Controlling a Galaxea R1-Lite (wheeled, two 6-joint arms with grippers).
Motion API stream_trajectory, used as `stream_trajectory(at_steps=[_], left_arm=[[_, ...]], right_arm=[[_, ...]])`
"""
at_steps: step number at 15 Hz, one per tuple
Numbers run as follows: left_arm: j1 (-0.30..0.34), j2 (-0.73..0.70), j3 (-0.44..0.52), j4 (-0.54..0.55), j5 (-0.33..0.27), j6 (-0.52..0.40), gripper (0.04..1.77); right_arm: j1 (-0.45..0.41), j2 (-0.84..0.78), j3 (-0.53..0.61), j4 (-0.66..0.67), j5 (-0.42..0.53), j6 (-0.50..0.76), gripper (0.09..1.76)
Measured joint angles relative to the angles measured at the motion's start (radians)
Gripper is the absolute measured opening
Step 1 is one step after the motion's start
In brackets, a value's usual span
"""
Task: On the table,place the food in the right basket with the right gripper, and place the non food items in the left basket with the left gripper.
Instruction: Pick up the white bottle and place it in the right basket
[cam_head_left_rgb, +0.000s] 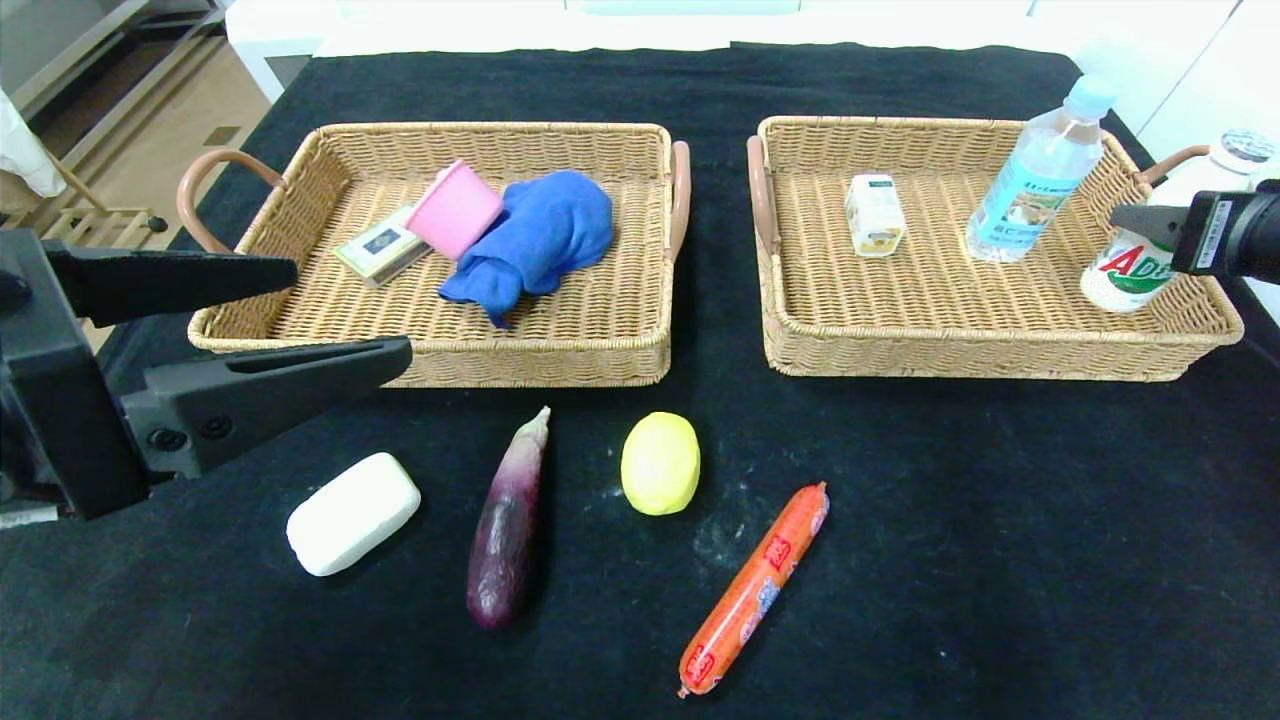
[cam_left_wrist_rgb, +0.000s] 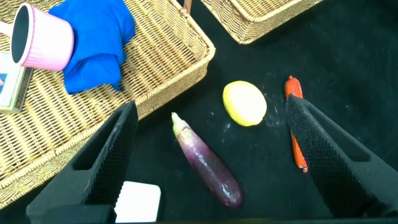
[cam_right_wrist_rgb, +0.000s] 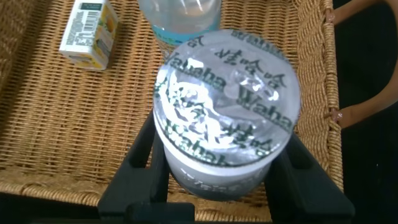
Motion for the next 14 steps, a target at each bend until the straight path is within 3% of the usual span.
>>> stream_trajectory(at_steps=[5, 10, 14], left_arm=[[0.000, -0.002, 0.000, 0.000, 0.000, 0.000, 1.72], [0.000, -0.002, 0.000, 0.000, 0.000, 0.000, 1.72], [0.000, -0.002, 0.000, 0.000, 0.000, -0.001, 1.72]], right_arm=[[-0.016, 0.029, -0.011, -0.017, -0.001, 0.000, 0.90], [-0.022, 0.035, -0.011, -0.019, 0.001, 0.014, 1.26], [-0.021, 0.031, -0.005, -0.018, 0.005, 0.017, 1.43]])
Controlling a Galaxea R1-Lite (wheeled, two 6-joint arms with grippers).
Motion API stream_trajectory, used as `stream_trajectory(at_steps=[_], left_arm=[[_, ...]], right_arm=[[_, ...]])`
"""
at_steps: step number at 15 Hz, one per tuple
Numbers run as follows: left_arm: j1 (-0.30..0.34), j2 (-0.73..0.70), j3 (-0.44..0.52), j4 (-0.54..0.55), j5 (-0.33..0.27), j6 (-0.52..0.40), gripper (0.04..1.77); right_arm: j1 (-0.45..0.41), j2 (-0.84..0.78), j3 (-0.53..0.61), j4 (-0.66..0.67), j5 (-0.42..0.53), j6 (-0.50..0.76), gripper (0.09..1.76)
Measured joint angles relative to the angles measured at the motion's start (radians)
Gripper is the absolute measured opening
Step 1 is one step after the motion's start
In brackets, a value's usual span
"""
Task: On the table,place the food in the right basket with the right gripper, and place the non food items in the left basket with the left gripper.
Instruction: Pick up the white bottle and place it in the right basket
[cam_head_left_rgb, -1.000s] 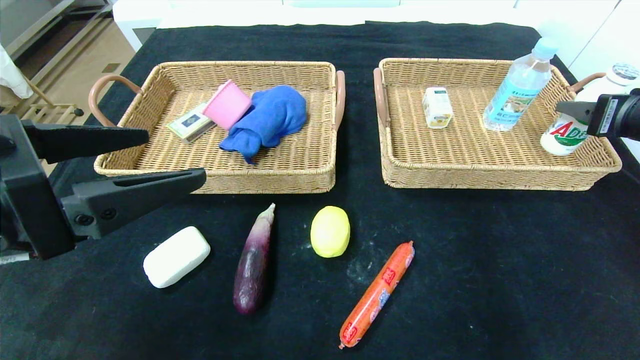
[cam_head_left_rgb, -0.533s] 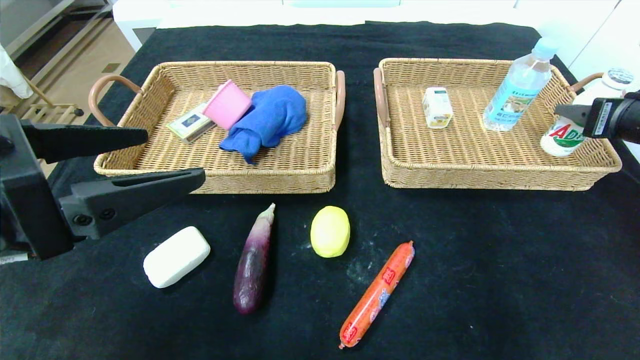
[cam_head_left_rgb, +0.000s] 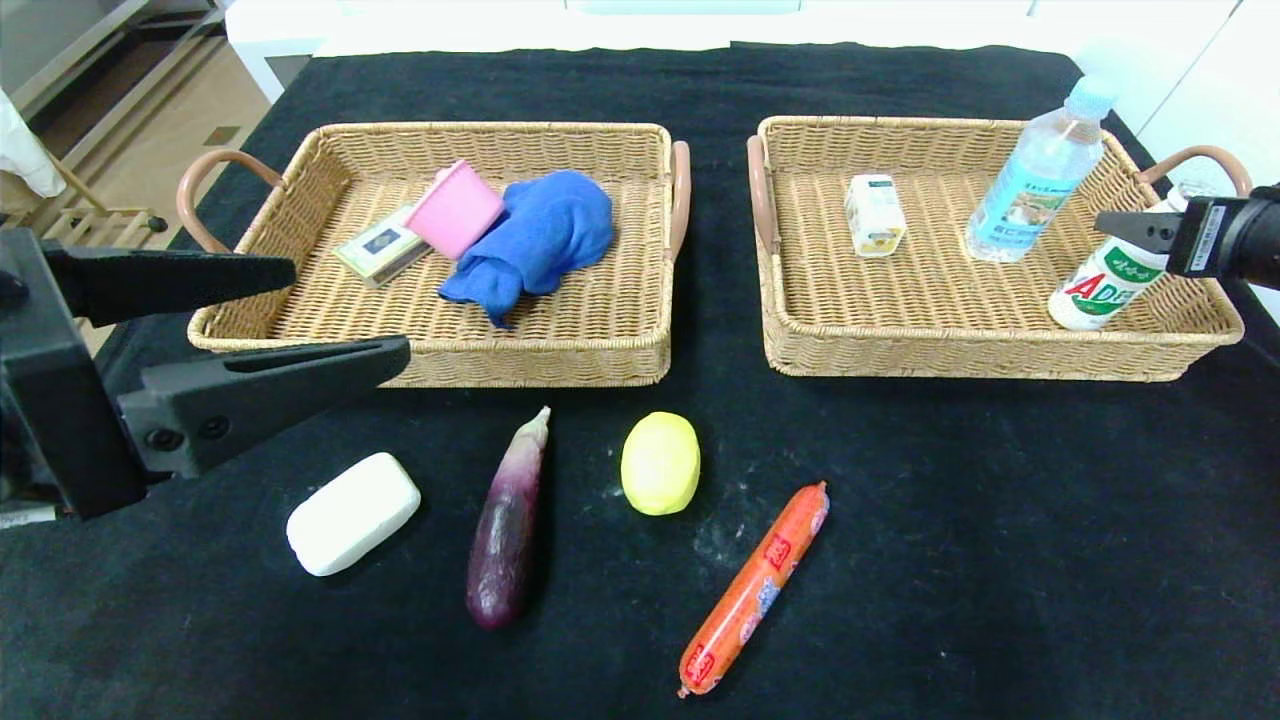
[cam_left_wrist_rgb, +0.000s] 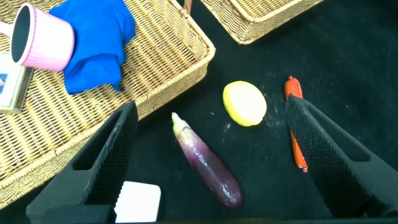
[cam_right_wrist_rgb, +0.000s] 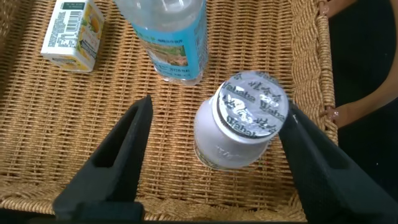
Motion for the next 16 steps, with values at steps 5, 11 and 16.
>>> stream_trajectory(at_steps=[5, 11, 16], left_arm=[[0.000, 0.000, 0.000, 0.000, 0.001, 0.000, 1.72], [0.000, -0.001, 0.000, 0.000, 0.000, 0.001, 1.72], [0.000, -0.002, 0.000, 0.000, 0.000, 0.002, 1.72]], right_arm=[[0.001, -0.020, 0.015, 0.000, 0.006, 0.000, 1.56], [-0.003, -0.063, 0.016, 0.032, 0.001, 0.002, 1.64], [0.015, -0.136, 0.019, 0.194, -0.069, 0.004, 1.67]])
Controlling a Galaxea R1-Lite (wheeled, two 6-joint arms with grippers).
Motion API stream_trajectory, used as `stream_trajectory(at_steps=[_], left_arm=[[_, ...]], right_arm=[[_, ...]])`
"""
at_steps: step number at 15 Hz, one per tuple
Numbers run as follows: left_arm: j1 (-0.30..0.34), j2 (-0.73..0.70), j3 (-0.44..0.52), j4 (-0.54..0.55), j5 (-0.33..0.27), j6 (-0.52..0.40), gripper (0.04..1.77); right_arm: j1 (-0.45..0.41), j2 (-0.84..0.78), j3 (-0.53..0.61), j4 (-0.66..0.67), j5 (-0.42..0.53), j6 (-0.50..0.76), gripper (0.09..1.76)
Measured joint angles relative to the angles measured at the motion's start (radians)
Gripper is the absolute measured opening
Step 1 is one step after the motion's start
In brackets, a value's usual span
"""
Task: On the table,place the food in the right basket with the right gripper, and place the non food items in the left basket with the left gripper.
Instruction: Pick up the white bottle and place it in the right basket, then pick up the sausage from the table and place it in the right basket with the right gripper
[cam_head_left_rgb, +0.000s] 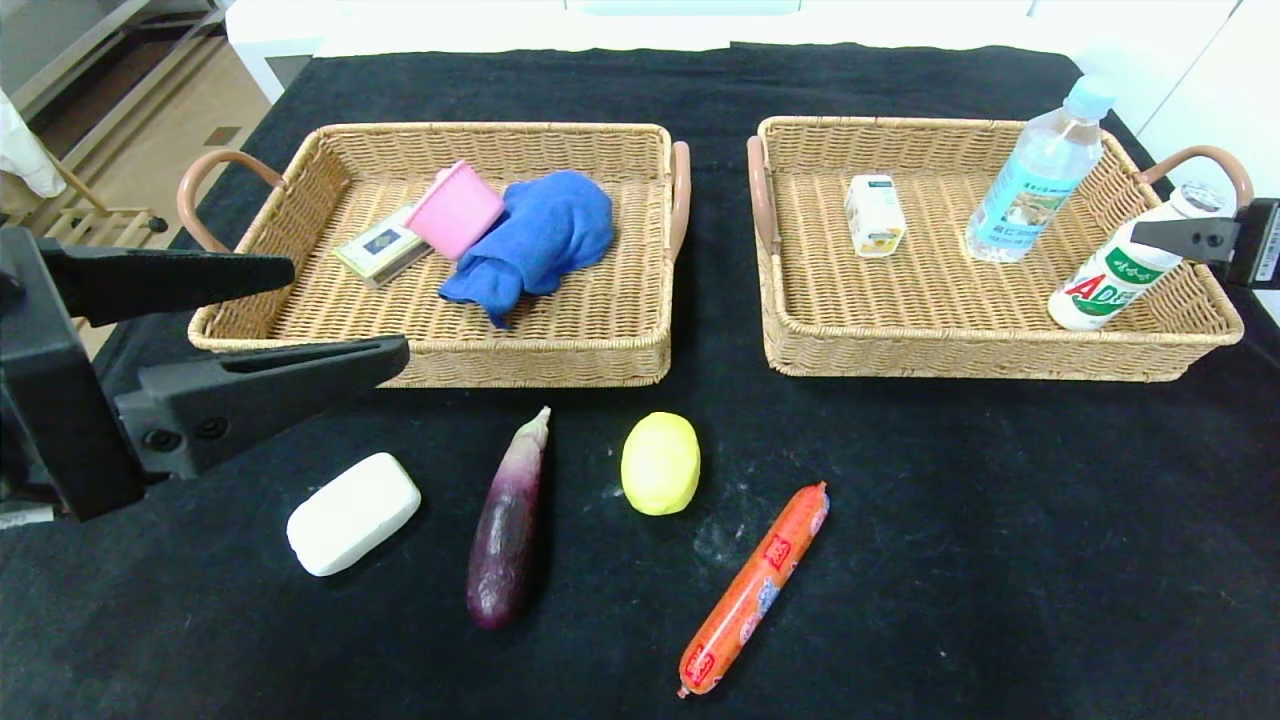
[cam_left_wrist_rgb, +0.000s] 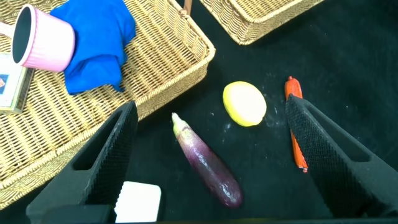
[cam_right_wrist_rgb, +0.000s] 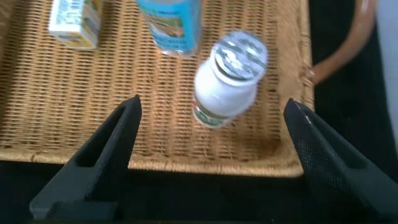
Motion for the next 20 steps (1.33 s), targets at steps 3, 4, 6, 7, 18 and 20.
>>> stream_trajectory(at_steps=[3, 4, 6, 7, 18, 20], left_arm=[[0.000, 0.000, 0.000, 0.001, 0.000, 0.000, 1.72], [0.000, 0.000, 0.000, 0.001, 0.000, 0.000, 1.72], [-0.001, 0.001, 0.001, 0.001, 0.000, 0.000, 1.72], [-0.001, 0.001, 0.001, 0.001, 0.000, 0.000, 1.72], [-0.002, -0.001, 0.005, 0.000, 0.000, 0.000, 1.72], [-0.002, -0.001, 0.005, 0.000, 0.000, 0.001, 1.72]], right_arm=[[0.045, -0.033, 0.000, 0.076, -0.078, 0.033, 1.68], [0.064, -0.042, -0.001, 0.097, -0.095, 0.045, 1.69], [0.121, -0.061, -0.006, 0.146, -0.149, 0.069, 1.69], [0.151, -0.070, -0.008, 0.165, -0.180, 0.076, 1.69], [0.643, -0.084, -0.023, 0.383, -0.563, 0.358, 1.70], [0.718, -0.053, -0.036, 0.426, -0.596, 0.444, 1.70]])
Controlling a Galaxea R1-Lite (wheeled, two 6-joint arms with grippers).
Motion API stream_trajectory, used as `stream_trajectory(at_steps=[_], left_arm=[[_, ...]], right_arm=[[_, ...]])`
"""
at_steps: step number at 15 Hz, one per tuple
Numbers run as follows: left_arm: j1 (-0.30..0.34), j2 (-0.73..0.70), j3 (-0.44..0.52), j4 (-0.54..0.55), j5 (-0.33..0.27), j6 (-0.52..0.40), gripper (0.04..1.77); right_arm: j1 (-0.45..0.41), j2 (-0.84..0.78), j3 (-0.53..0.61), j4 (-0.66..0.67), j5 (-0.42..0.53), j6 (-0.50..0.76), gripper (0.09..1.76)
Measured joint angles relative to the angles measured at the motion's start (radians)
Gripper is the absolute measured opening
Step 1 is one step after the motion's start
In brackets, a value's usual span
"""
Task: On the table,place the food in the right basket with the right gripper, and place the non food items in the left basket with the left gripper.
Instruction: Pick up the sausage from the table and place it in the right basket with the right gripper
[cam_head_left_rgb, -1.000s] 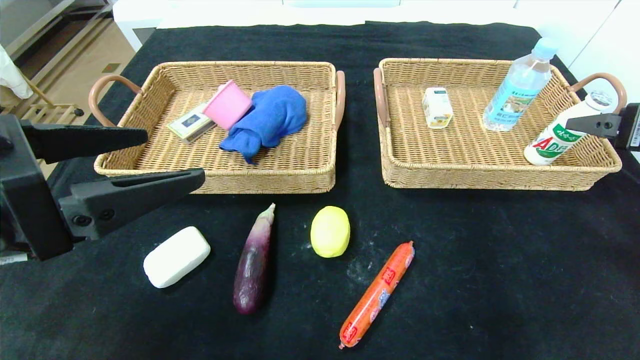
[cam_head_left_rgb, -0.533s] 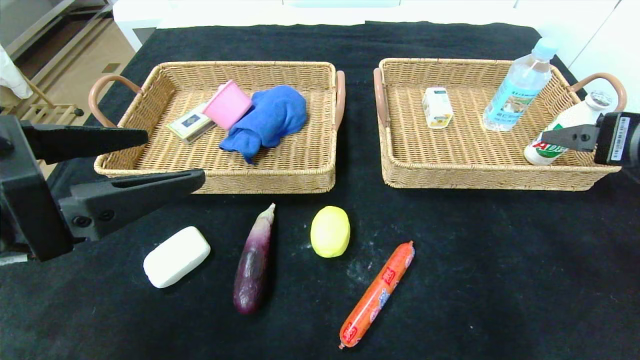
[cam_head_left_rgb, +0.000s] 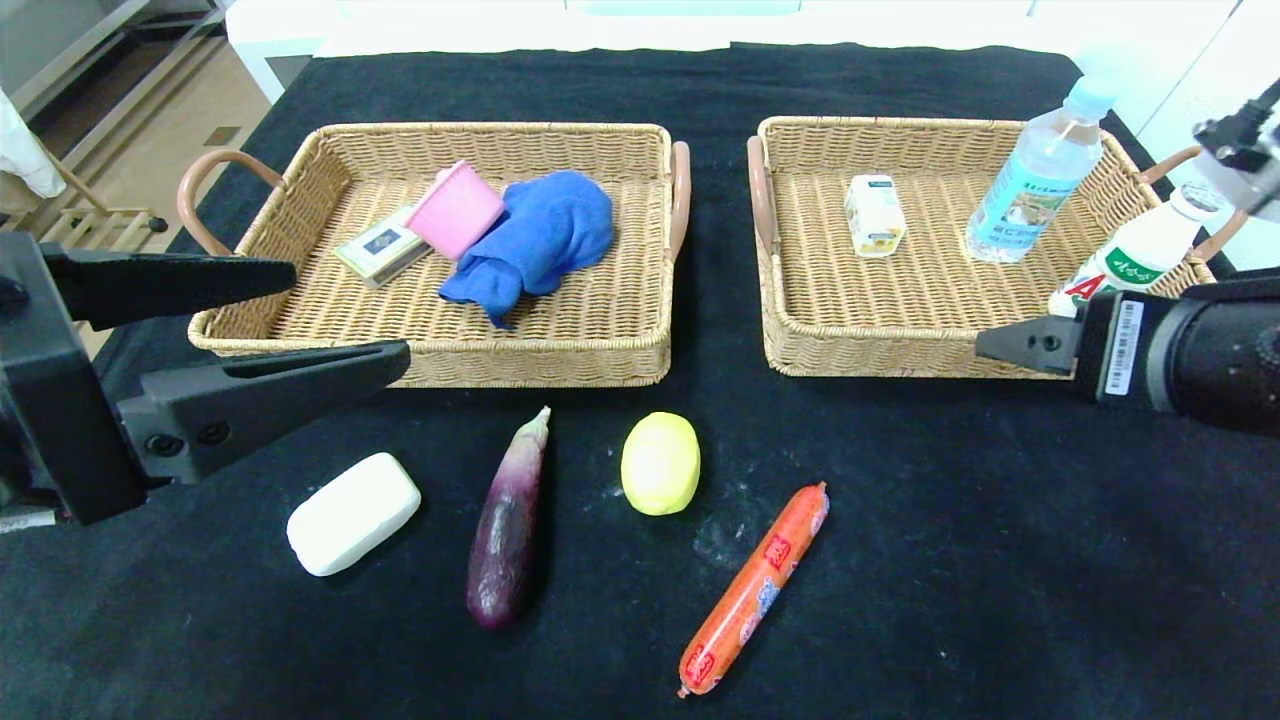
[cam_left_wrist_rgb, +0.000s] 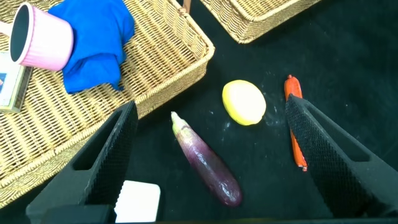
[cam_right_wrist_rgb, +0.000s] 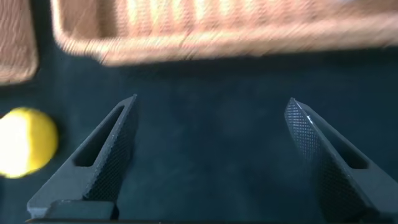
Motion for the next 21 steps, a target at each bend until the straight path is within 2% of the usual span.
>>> stream_trajectory(at_steps=[4, 8, 16, 21], left_arm=[[0.000, 0.000, 0.002, 0.000, 0.000, 0.000, 1.72], [0.000, 0.003, 0.002, 0.000, 0.000, 0.002, 1.72], [-0.002, 0.004, 0.006, 0.000, 0.000, 0.003, 1.72], [-0.003, 0.003, 0.006, 0.000, 0.000, 0.003, 1.72]], right_arm=[[0.119, 0.083, -0.033, 0.080, -0.014, 0.135, 1.70], [0.207, 0.160, -0.046, 0.087, -0.016, 0.210, 1.70], [0.332, 0.276, -0.093, 0.104, -0.017, 0.246, 1.71], [0.378, 0.334, -0.106, 0.122, -0.017, 0.275, 1.71]])
